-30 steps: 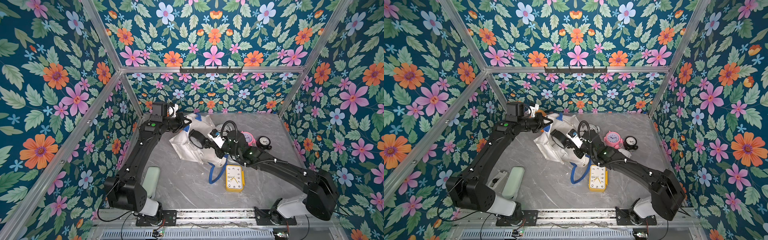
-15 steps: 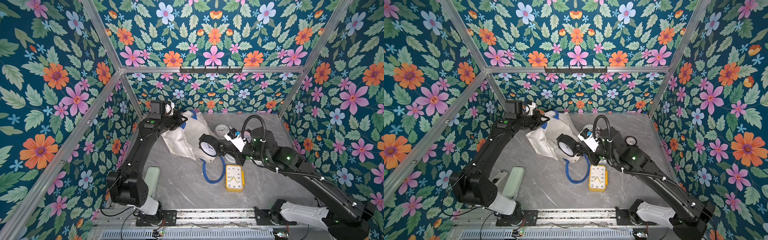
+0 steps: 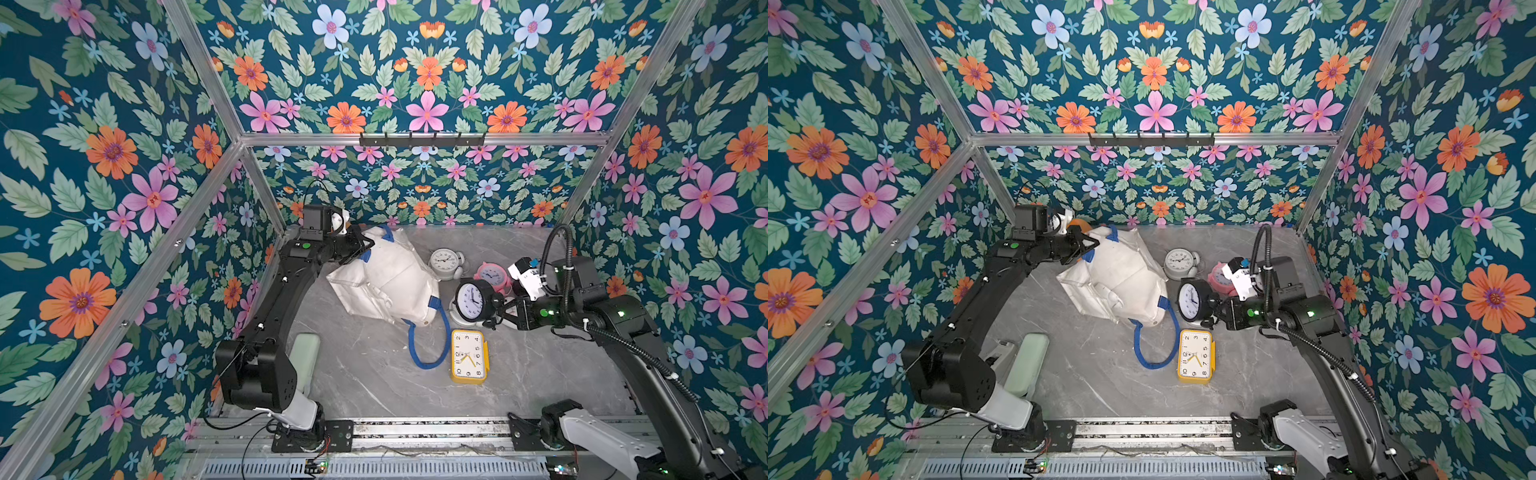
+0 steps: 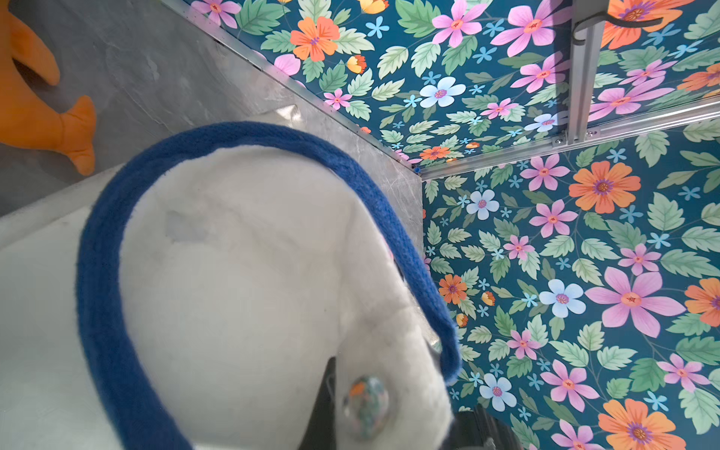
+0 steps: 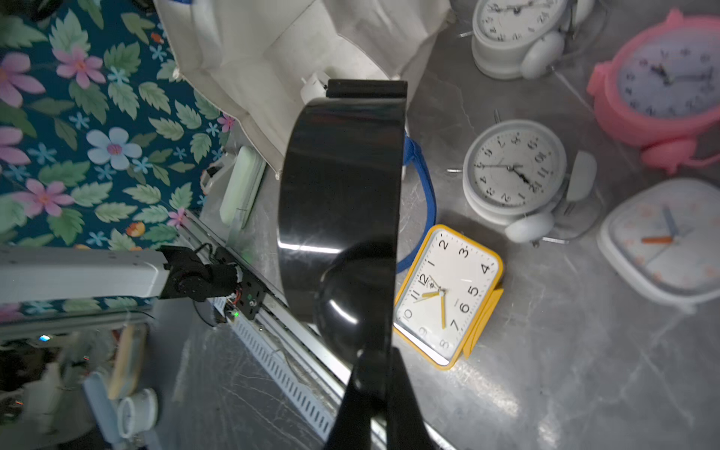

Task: Take the alarm clock out of the canvas bag
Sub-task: Place the alarm at the center of the board.

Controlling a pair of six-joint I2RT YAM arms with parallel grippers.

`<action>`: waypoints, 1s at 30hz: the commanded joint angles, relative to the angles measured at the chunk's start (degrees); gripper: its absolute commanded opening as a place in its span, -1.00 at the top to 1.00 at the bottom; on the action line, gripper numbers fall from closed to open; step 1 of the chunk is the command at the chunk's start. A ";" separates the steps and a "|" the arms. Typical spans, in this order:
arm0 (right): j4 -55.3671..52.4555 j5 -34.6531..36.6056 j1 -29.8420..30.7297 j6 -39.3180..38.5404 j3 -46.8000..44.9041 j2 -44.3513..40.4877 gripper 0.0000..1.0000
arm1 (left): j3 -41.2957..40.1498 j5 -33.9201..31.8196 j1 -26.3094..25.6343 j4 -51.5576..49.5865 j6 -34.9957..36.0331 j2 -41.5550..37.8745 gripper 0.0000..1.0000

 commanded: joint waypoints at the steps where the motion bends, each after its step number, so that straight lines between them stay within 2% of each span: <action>1: -1.54 -14.33 -8.61 7.28 -3.96 -0.89 1.00 | -0.29 0.70 0.15 3.39 0.68 -0.48 1.00; 3: -2.09 -18.04 -13.97 9.66 -7.08 -1.87 1.00 | -0.69 0.83 0.15 3.55 0.77 -0.64 1.00; 9: -7.14 -2.18 -16.63 15.46 -13.43 -5.47 1.00 | -2.17 1.66 0.25 4.71 0.65 -0.80 1.00; 15: -6.72 1.46 -20.68 21.51 -20.33 -9.86 1.00 | -2.50 2.28 0.24 5.46 0.56 -0.76 1.00; 18: -4.87 1.90 -22.75 23.33 -23.09 -11.16 1.00 | -3.24 2.48 0.24 5.81 0.33 -1.14 1.00; 24: 0.35 -2.26 -25.87 26.19 -28.20 -10.68 1.00 | -4.22 2.45 0.33 5.77 0.42 -2.17 1.00; 30: 3.54 -4.37 -26.54 28.75 -31.71 -9.99 1.00 | -4.79 2.19 0.67 5.33 0.57 -2.94 1.00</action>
